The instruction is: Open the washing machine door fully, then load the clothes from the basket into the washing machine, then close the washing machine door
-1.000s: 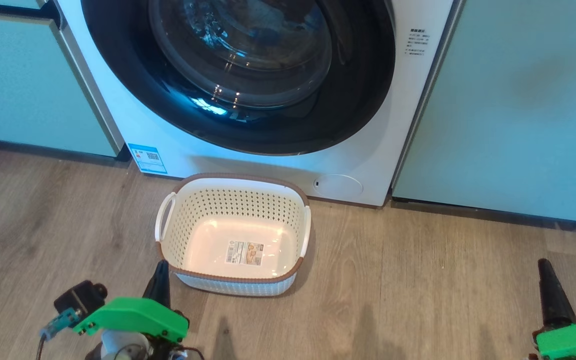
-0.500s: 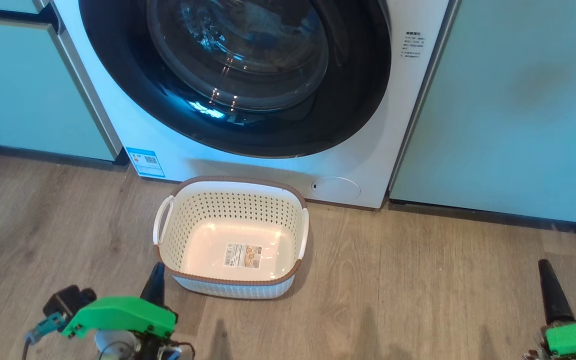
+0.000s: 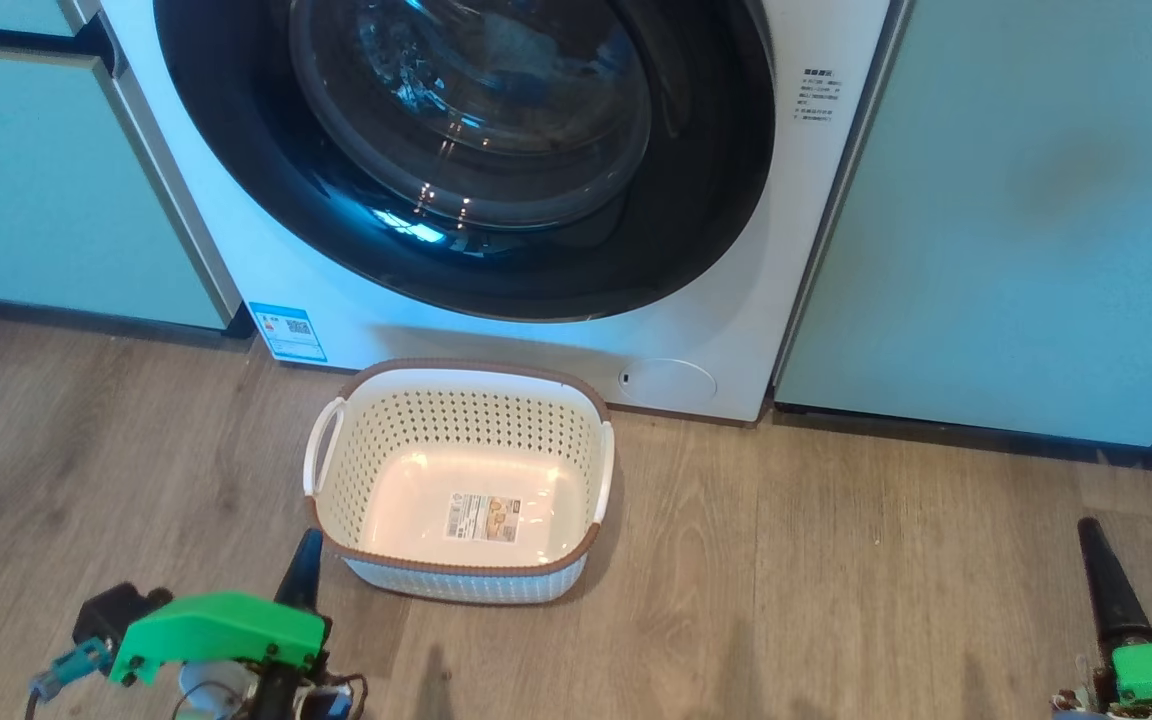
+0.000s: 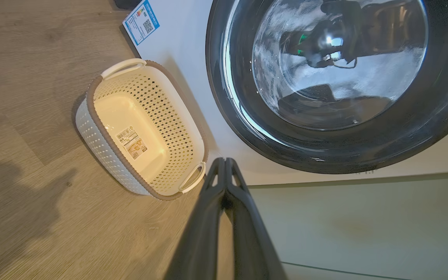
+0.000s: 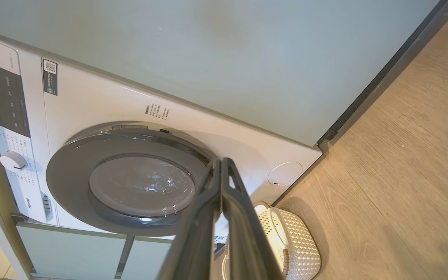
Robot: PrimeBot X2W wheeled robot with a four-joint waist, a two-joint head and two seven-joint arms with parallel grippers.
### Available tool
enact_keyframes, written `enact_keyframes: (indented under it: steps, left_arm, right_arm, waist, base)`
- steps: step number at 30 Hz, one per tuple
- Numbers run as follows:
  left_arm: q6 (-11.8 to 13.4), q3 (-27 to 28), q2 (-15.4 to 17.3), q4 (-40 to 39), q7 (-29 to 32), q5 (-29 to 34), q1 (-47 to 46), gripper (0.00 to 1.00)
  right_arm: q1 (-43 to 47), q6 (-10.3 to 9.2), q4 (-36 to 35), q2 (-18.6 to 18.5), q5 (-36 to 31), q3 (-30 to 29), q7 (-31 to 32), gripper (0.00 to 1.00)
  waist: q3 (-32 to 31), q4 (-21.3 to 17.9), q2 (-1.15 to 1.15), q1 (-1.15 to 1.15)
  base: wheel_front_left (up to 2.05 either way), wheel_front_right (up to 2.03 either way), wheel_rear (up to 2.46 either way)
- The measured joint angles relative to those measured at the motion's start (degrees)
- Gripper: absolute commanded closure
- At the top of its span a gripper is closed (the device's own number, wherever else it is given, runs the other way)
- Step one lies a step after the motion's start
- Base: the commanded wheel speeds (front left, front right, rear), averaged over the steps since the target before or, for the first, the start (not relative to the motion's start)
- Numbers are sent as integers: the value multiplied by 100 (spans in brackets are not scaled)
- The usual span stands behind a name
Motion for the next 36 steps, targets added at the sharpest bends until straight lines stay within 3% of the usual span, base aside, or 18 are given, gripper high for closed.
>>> enact_keyframes:
  steps: [36]
  left_arm:
    - [-278,611,-127,156,544,-2170,-99,100]
  right_arm:
    - [-358,0,495,-24,2295,-115,303,100]
  waist:
    - [-135,-88,0,0]
  base:
    - [0,0,0]
